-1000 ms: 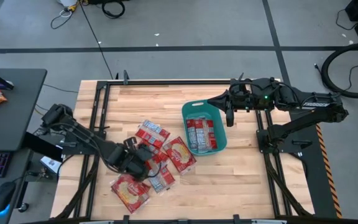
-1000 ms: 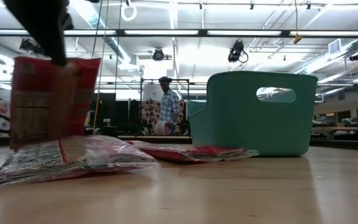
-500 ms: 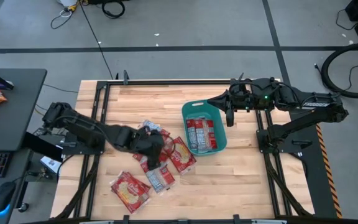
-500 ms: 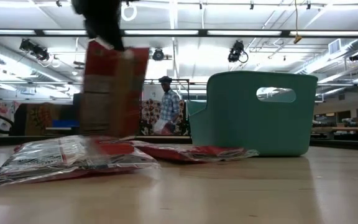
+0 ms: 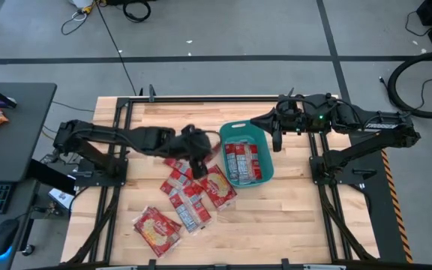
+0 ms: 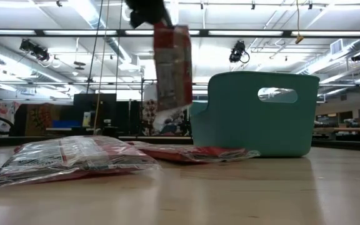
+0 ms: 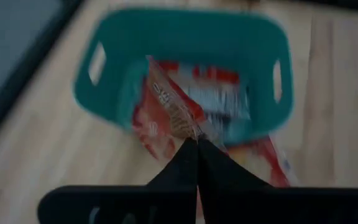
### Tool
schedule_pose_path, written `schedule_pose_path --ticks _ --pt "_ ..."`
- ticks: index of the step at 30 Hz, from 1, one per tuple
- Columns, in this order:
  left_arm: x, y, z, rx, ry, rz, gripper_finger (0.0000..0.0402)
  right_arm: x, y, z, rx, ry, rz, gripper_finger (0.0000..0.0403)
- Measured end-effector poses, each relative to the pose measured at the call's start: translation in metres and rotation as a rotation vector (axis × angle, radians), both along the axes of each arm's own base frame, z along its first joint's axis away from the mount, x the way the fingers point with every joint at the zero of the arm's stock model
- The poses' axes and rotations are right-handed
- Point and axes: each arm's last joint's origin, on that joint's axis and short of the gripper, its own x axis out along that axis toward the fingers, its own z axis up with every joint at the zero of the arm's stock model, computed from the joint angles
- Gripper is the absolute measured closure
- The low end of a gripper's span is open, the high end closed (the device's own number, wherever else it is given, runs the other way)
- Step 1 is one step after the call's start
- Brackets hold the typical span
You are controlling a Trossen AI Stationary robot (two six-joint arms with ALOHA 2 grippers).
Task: Sort popcorn bags into baskets
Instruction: Put the red popcorn pack into the green bin
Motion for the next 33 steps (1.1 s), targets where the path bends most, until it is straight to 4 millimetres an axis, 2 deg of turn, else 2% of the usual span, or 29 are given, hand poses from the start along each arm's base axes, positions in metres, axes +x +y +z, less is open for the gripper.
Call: schedule_pose_path --ticks 6,10,13,20,26,33 --pt "0.011 0.021 0.019 0.125 -0.142 0.004 0.0400 0.000 0.000 0.001 -0.001 -0.006 -0.005 0.0385" --pt "0.023 0.033 0.021 0.177 -0.214 0.012 0.0400 0.001 0.000 0.001 -0.001 -0.015 -0.006 0.0385" --pt "0.036 0.039 0.014 0.221 -0.237 0.001 0.0400 0.001 0.000 0.003 -0.001 -0.038 -0.006 0.0385" --pt "0.065 0.054 -0.020 0.304 -0.180 -0.049 0.0400 0.001 0.000 0.006 0.000 -0.066 -0.006 0.0385" --pt "0.077 0.071 -0.050 0.340 -0.066 -0.063 0.0400 0.001 0.000 0.006 0.007 -0.068 -0.008 0.0385" --pt "0.080 0.067 -0.052 0.358 -0.069 -0.091 0.0393 0.001 0.000 0.005 0.024 -0.054 -0.011 0.0385"
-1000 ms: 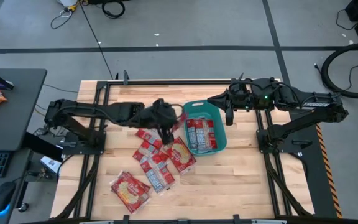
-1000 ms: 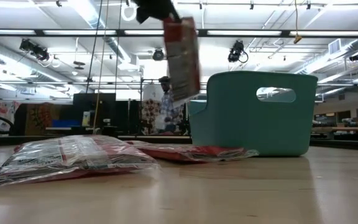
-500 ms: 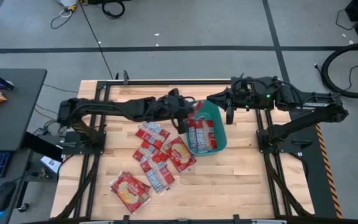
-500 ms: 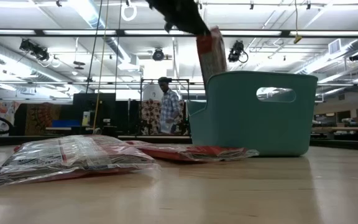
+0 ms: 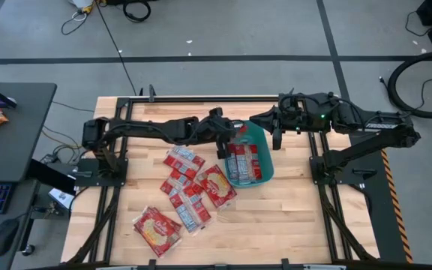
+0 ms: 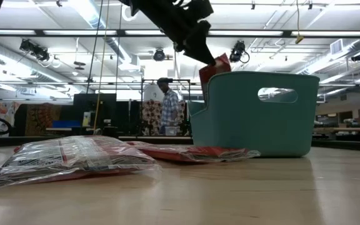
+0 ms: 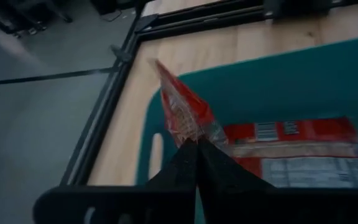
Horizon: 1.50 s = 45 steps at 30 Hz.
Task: Sort popcorn bags into baskets
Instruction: Put the red popcorn pack into the green bin
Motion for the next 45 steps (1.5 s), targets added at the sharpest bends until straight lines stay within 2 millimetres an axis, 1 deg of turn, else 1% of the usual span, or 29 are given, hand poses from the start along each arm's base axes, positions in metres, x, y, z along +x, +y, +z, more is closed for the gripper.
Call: schedule_pose_path --ticks 3,6,8,11,14,16,20,24,26,28,32,35,38,45 --pt "0.001 -0.007 0.000 -0.035 -0.001 -0.069 0.0388 0.000 0.000 0.000 0.000 -0.002 0.000 0.0385" --pt "0.004 -0.017 -0.007 -0.070 0.017 -0.110 0.0374 0.000 0.000 0.000 0.000 -0.002 0.000 0.0385" --pt "0.006 -0.023 -0.011 -0.100 0.022 -0.113 0.0355 0.000 0.000 0.000 0.000 -0.002 0.000 0.0385" --pt "0.008 -0.031 -0.012 -0.143 -0.007 -0.119 0.0318 0.000 0.000 0.000 -0.001 -0.002 0.000 0.0385" --pt "0.008 -0.037 -0.008 -0.189 -0.033 -0.127 0.0284 0.000 0.000 0.000 -0.005 -0.002 0.001 0.0385" --pt "0.006 -0.040 -0.003 -0.256 -0.057 -0.147 0.0269 0.000 0.000 0.000 -0.004 -0.002 0.001 0.0385" --pt "-0.001 -0.039 0.005 -0.424 -0.068 -0.146 0.0259 0.000 0.000 0.000 0.000 0.002 0.003 0.0385" --pt "-0.014 -0.033 0.005 -0.532 0.036 -0.148 0.0260 0.000 0.001 -0.001 0.004 0.013 0.006 0.0385" --pt "-0.022 -0.034 0.007 -0.545 0.086 -0.149 0.0260 0.000 0.001 -0.002 0.004 0.016 0.008 0.0385" --pt "-0.029 -0.039 0.009 -0.549 0.136 -0.177 0.0260 0.000 0.001 -0.002 0.003 0.023 0.009 0.0385" --pt "-0.042 -0.057 0.006 -0.612 0.285 -0.288 0.0260 0.000 0.001 -0.002 0.002 0.023 0.009 0.0385" --pt "-0.054 -0.071 0.000 -0.694 0.431 -0.334 0.0260 -0.001 0.001 -0.002 0.000 0.026 0.009 0.0385" --pt "-0.067 -0.087 -0.005 -0.734 0.575 -0.340 0.0260 -0.001 0.001 -0.003 -0.001 0.028 0.009 0.0385" --pt "-0.093 -0.140 -0.011 -0.701 0.798 -0.432 0.0260 -0.001 0.001 -0.003 -0.019 0.031 0.013 0.0385"
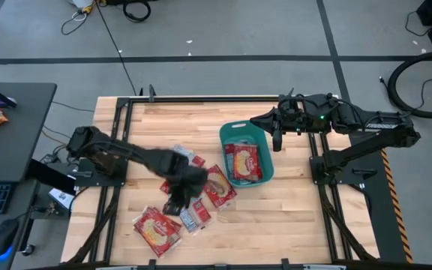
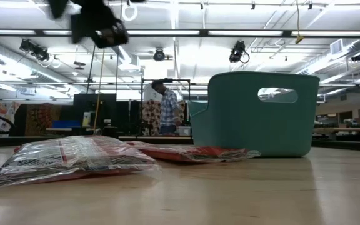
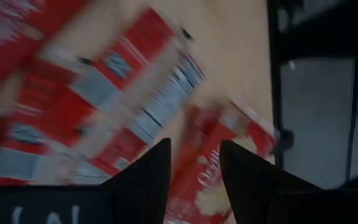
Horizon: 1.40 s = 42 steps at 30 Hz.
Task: Sort popcorn bags into baskets
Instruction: Put the red popcorn pack into the green bin
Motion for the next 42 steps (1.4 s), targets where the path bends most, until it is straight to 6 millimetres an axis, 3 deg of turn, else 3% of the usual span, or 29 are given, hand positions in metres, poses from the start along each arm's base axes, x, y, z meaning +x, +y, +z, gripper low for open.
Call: schedule_pose_path --ticks 7,15,22,30,36,42 --pt "-0.026 -0.044 -0.023 -0.003 0.097 -0.102 0.0260 0.000 0.000 0.000 -0.013 0.002 0.003 0.0385" --pt "-0.052 -0.088 -0.061 -0.088 0.132 -0.065 0.0261 0.000 0.000 0.000 -0.025 0.005 0.007 0.0385" --pt "-0.075 -0.109 -0.090 -0.102 0.162 0.030 0.0261 0.000 0.000 0.000 -0.032 0.006 0.008 0.0385" --pt "-0.090 -0.102 -0.110 0.101 0.097 0.123 0.0261 0.000 0.000 0.000 -0.031 0.006 0.008 0.0385" --pt "-0.089 -0.074 -0.120 0.357 0.058 0.294 0.0261 0.000 0.000 0.000 -0.021 0.004 0.006 0.0385" --pt "-0.079 -0.050 -0.117 0.402 0.048 0.375 0.0261 0.000 0.000 0.000 -0.021 0.004 0.006 0.0385"
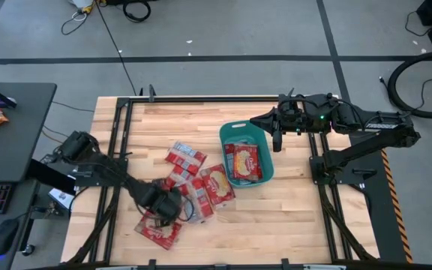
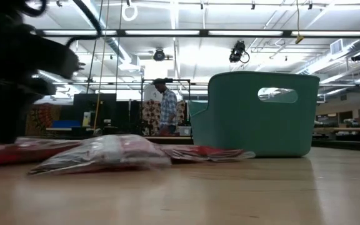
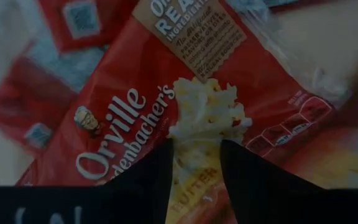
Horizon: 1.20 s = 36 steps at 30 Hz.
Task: Sort popcorn bags into baskets
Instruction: Put the red popcorn pack into the green bin
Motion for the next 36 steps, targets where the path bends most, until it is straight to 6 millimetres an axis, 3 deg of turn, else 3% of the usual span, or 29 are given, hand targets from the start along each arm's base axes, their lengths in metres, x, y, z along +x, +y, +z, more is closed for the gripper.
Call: schedule_pose_path --ticks 9,13,17,22,28,32,36 --pt "-0.013 0.008 0.035 -0.040 -0.068 0.003 0.0285 0.000 0.000 0.000 0.000 -0.001 0.000 0.0385" --pt "-0.016 0.005 0.039 -0.081 -0.089 0.128 0.0282 0.000 0.000 0.000 0.000 -0.001 -0.001 0.0385" --pt "-0.012 0.002 0.041 -0.147 -0.139 0.267 0.0263 0.000 0.000 0.000 0.000 -0.001 -0.001 0.0385" --pt "-0.007 -0.005 0.044 -0.169 -0.237 0.299 0.0219 0.000 0.000 0.000 -0.003 -0.001 -0.010 0.0385" --pt "-0.014 -0.001 0.042 -0.144 -0.153 0.347 0.0181 0.000 -0.001 0.000 -0.006 -0.001 -0.018 0.0385" --pt "-0.028 0.008 0.045 -0.083 -0.053 0.398 0.0191 0.000 -0.001 0.000 -0.007 -0.001 -0.018 0.0385" --pt "-0.041 0.019 0.060 -0.020 -0.078 0.422 0.0215 0.000 -0.001 0.000 -0.007 -0.001 -0.018 0.0385"
